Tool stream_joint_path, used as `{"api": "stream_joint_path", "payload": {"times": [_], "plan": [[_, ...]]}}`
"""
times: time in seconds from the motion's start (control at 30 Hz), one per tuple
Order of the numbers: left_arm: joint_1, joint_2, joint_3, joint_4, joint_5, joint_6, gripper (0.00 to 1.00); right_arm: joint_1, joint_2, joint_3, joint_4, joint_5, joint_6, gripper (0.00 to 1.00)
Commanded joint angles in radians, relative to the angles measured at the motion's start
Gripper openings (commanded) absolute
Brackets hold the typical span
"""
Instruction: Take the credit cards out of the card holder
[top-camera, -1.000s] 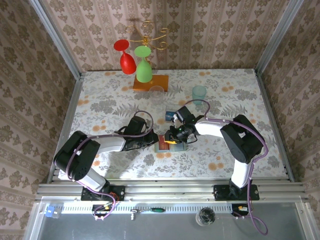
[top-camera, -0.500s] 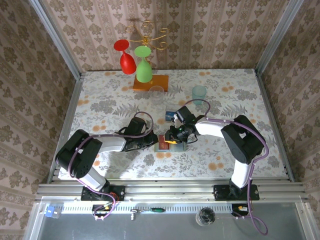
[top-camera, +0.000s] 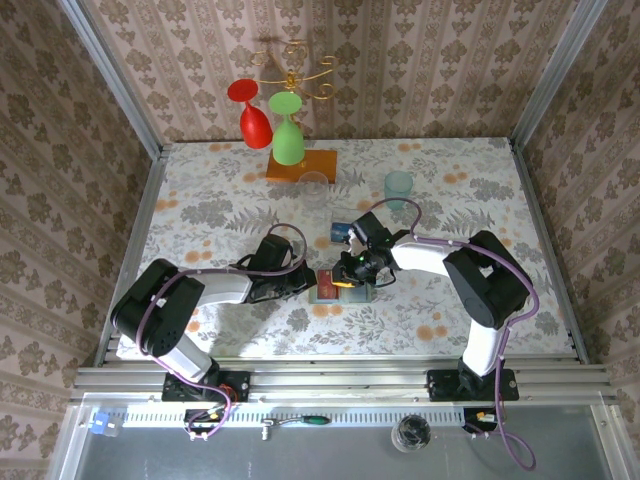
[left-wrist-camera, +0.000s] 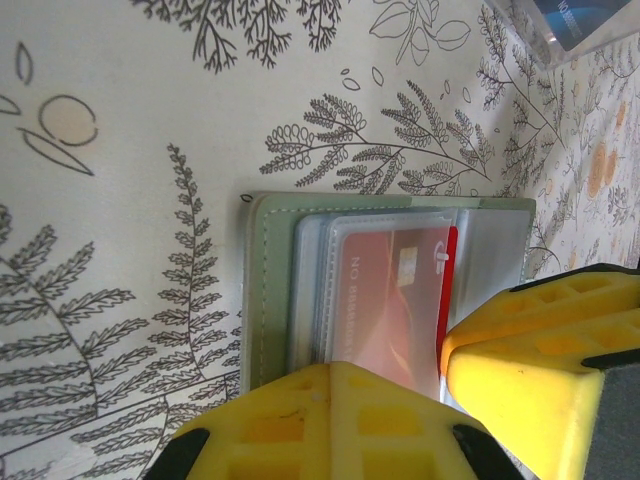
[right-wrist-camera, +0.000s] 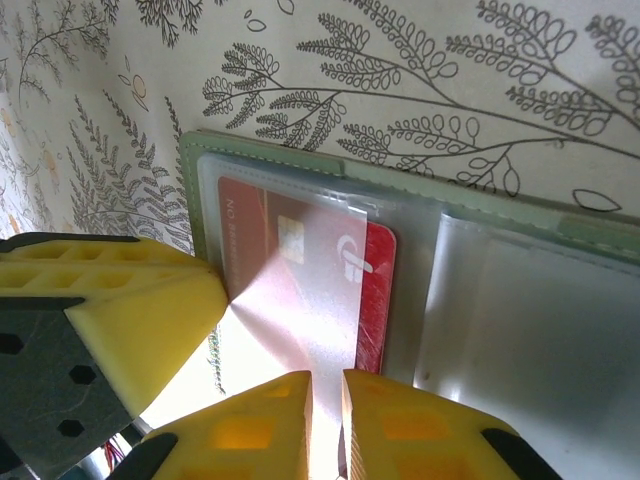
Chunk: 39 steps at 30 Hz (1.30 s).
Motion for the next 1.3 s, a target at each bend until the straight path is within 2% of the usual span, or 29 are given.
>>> {"api": "stream_joint_path", "payload": {"times": [0.0, 0.07, 0.13, 0.33, 0.73, 1.27], "plan": [[0.006, 0.014, -0.017, -0.023, -0.008, 0.002, 0.00, 0.005, 0.032, 0.009, -0.002, -0.016, -0.006, 0.16], [0.007, 0.014, -0.020, -0.022, -0.009, 0.002, 0.00, 0.006, 0.033, 0.007, -0.004, -0.010, -0.007, 0.17], [0.006, 0.012, -0.021, -0.024, -0.009, 0.002, 0.00, 0.005, 0.031, 0.005, -0.014, 0.002, -0.008, 0.23], [0.007, 0.010, -0.021, -0.025, -0.012, 0.002, 0.00, 0.005, 0.013, 0.008, -0.055, 0.046, -0.028, 0.27], [0.007, 0.006, -0.015, -0.030, -0.012, 0.004, 0.00, 0.005, -0.035, 0.018, -0.116, 0.099, -0.060, 0.28], [-0.002, -0.088, 0.037, -0.107, -0.014, 0.023, 0.01, 0.003, -0.071, 0.006, -0.077, 0.060, -0.035, 0.28]]}}
